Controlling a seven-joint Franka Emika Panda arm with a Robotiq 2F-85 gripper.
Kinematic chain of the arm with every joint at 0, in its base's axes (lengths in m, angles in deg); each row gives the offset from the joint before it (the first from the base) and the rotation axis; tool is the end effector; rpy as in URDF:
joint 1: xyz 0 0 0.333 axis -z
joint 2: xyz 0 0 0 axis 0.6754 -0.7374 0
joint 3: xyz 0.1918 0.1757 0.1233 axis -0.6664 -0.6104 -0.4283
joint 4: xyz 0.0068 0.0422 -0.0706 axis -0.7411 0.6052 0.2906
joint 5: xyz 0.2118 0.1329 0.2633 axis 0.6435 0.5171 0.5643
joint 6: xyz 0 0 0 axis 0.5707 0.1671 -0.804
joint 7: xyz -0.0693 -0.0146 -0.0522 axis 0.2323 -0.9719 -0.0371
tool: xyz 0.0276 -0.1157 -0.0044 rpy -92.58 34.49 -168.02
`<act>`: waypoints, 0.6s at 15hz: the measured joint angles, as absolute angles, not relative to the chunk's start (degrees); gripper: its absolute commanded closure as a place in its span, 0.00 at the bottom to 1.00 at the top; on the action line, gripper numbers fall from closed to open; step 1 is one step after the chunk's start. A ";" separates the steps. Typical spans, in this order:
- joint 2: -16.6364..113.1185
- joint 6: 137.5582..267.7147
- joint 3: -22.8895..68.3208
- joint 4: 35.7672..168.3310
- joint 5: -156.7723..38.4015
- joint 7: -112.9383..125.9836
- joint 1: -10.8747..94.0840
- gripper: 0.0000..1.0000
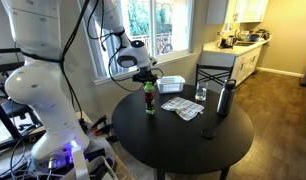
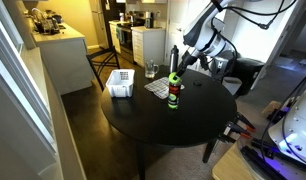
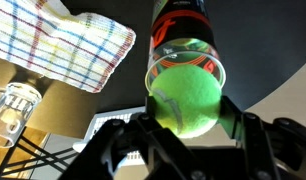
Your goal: Put the tennis ball in the black container.
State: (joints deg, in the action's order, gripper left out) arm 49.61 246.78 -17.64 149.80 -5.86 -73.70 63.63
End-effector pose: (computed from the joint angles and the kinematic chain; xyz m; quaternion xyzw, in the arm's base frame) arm 0.4800 0.0703 0.2306 -0.9176 -0.3129 -0.2377 0.0609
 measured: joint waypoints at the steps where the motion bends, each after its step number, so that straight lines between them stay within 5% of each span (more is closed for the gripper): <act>1: 49.34 246.78 -17.63 149.81 -5.86 -73.70 63.72 0.07; 9: 48.30 246.84 -17.59 149.81 -5.87 -73.70 64.30 0.00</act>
State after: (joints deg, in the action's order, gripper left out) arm 48.30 246.84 -17.59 149.81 -5.87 -73.70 64.30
